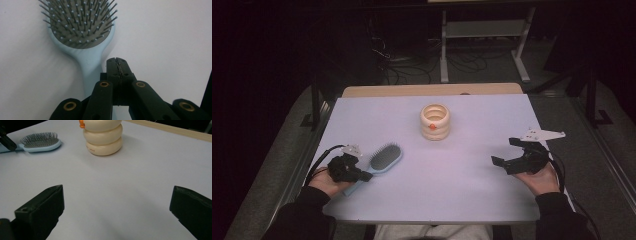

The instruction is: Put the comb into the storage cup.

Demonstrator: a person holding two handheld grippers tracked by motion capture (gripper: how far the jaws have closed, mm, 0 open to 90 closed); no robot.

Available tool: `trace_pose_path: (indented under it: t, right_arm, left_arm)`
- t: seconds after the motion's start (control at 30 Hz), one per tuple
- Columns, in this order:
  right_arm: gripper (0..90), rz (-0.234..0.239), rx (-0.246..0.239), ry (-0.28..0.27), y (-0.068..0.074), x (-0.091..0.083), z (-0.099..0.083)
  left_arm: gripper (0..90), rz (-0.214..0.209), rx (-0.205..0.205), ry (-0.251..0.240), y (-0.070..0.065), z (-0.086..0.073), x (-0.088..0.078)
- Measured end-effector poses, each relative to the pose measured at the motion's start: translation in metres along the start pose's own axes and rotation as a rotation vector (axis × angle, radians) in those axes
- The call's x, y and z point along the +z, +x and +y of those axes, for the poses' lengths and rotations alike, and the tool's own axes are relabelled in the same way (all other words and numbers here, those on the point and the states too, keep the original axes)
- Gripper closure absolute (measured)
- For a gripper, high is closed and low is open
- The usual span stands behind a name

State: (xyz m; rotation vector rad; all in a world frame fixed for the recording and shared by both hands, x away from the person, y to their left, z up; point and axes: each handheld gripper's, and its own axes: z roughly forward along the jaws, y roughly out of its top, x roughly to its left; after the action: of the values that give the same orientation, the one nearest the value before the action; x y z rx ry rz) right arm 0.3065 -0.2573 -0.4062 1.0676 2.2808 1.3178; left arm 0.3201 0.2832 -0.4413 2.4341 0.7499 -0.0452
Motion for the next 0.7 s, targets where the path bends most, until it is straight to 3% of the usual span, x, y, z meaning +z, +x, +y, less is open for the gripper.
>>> trace_pose_path:
  t: [0.57, 0.7]
  right_arm:
    - [0.0, 0.001, 0.003, 0.003, 0.0, 0.0, 0.0]
    - [0.0, 0.003, 0.002, 0.004, 0.0, 0.0, 0.0]
  left_arm:
    - [90.0, 0.047, -0.023, 0.007, 0.017, 0.0, -0.005]
    - [90.0, 0.06, -0.013, -0.019, 0.022, -0.001, -0.008]
